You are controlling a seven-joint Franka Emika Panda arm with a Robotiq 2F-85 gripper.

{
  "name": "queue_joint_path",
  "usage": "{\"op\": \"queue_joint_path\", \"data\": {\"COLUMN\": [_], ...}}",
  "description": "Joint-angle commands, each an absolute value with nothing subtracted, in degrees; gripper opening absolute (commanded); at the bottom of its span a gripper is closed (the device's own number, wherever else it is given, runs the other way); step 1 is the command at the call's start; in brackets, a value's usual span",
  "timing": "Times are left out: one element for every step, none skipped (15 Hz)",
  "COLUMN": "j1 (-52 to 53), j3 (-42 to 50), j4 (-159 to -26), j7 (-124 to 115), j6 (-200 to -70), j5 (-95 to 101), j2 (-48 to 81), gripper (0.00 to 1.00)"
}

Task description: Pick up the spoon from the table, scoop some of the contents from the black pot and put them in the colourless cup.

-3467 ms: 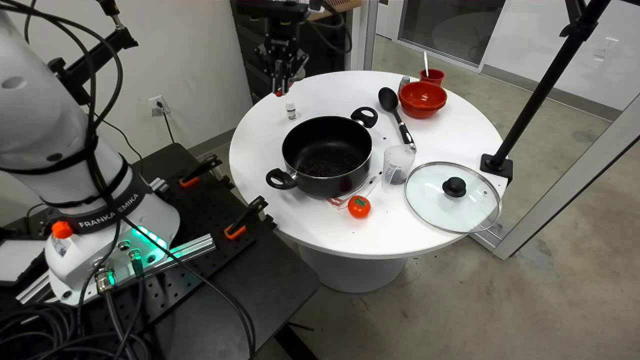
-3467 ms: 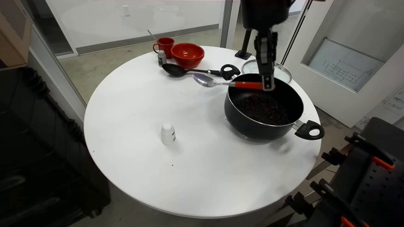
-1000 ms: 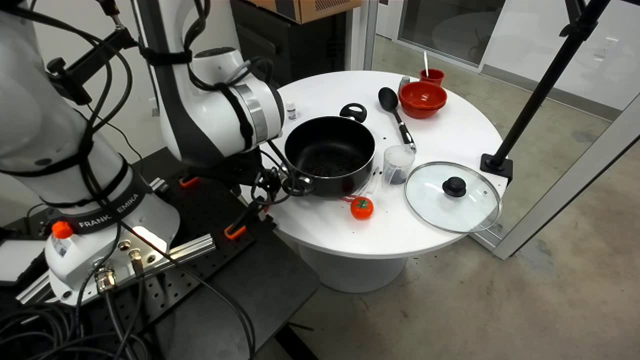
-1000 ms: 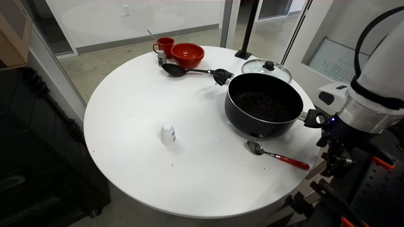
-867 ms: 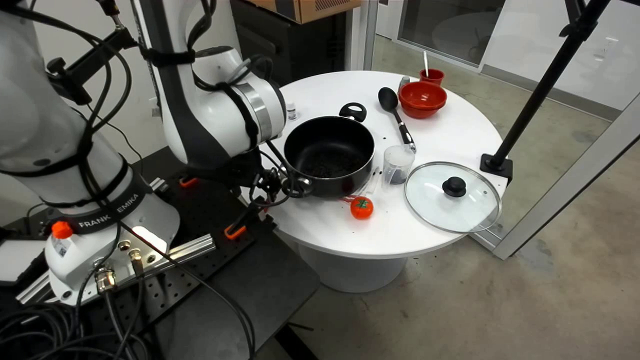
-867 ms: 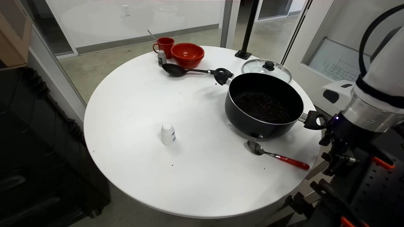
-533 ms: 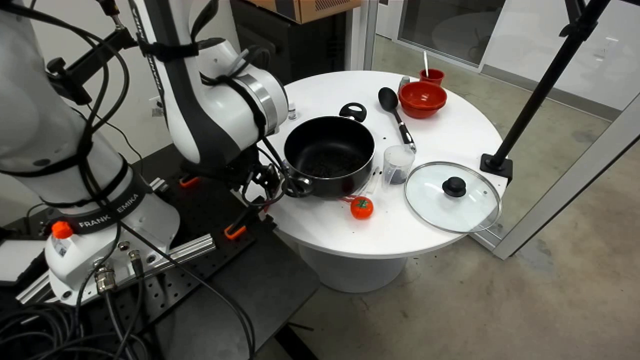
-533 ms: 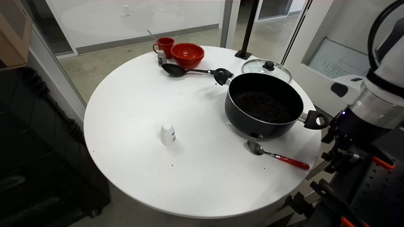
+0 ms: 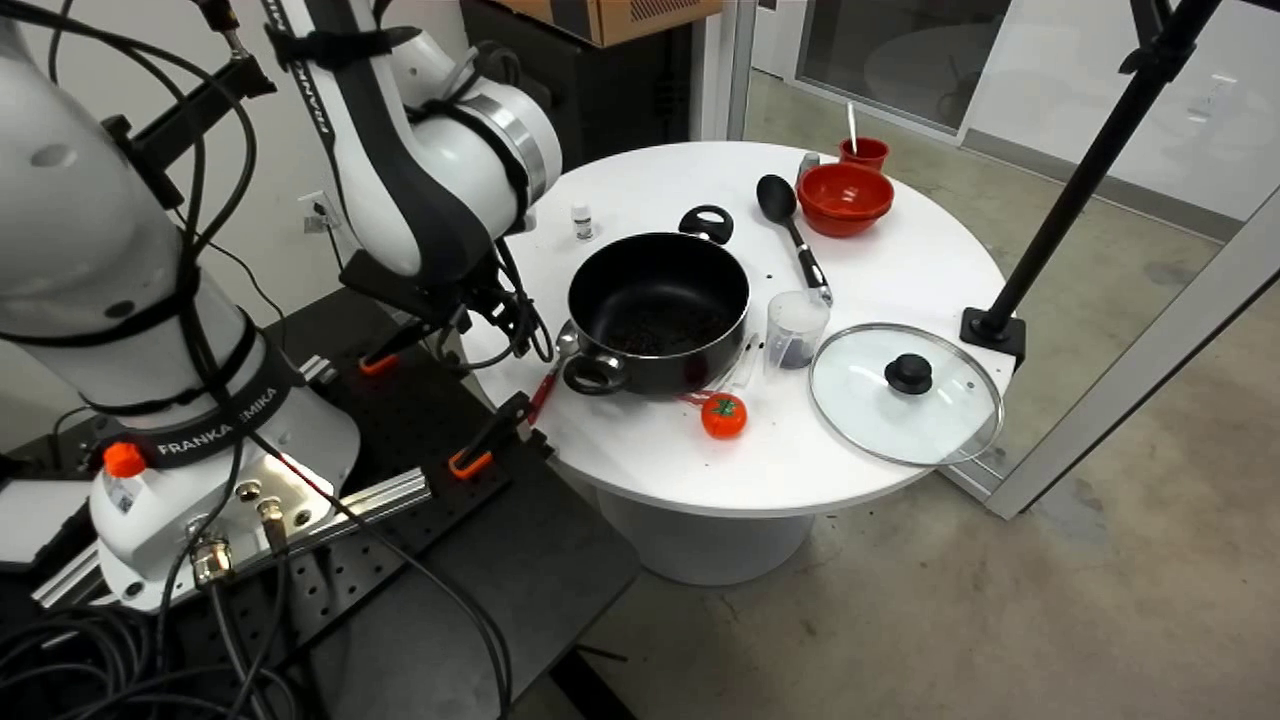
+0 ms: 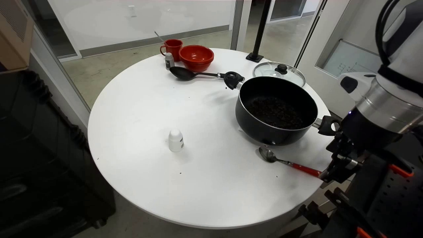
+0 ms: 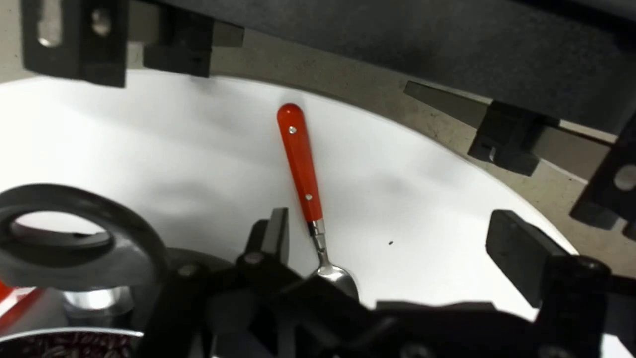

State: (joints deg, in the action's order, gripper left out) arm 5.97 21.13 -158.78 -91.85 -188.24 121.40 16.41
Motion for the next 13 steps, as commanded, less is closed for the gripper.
{"op": "queue_joint_path", "data": {"j1": [15.98, 11.39, 13.64, 14.76, 15.17, 15.22, 15.22, 15.22, 15.22, 15.22, 15.22, 15.22, 15.22], "j3": [28.91, 24.77, 26.46, 27.26, 27.60, 27.80, 27.98, 28.10, 28.15, 28.15, 28.15, 28.15, 28.15], "j4": [-159.25, -158.78, -158.78, -158.78, -158.78, -158.78, -158.78, -158.78, -158.78, -158.78, -158.78, -158.78, -158.78], "j7": [-99.21, -95.75, -97.18, -97.98, -98.16, -98.17, -98.17, -98.17, -98.17, -98.17, -98.17, -98.17, -98.17], "j6": [-190.77, -189.13, -189.43, -189.55, -189.59, -189.62, -189.65, -189.68, -189.70, -189.71, -189.72, -189.73, -189.73], "j5": [120.03, 120.64, 120.48, 120.43, 120.37, 120.35, 120.35, 120.35, 120.35, 120.34, 120.34, 120.34, 120.34], "j2": [14.90, 16.15, 16.08, 16.02, 16.01, 16.01, 16.01, 16.01, 16.01, 16.01, 16.01, 16.01, 16.01], "gripper": [1.00, 1.00, 1.00, 1.00, 1.00, 1.00, 1.00, 1.00, 1.00, 1.00, 1.00, 1.00, 1.00]}}
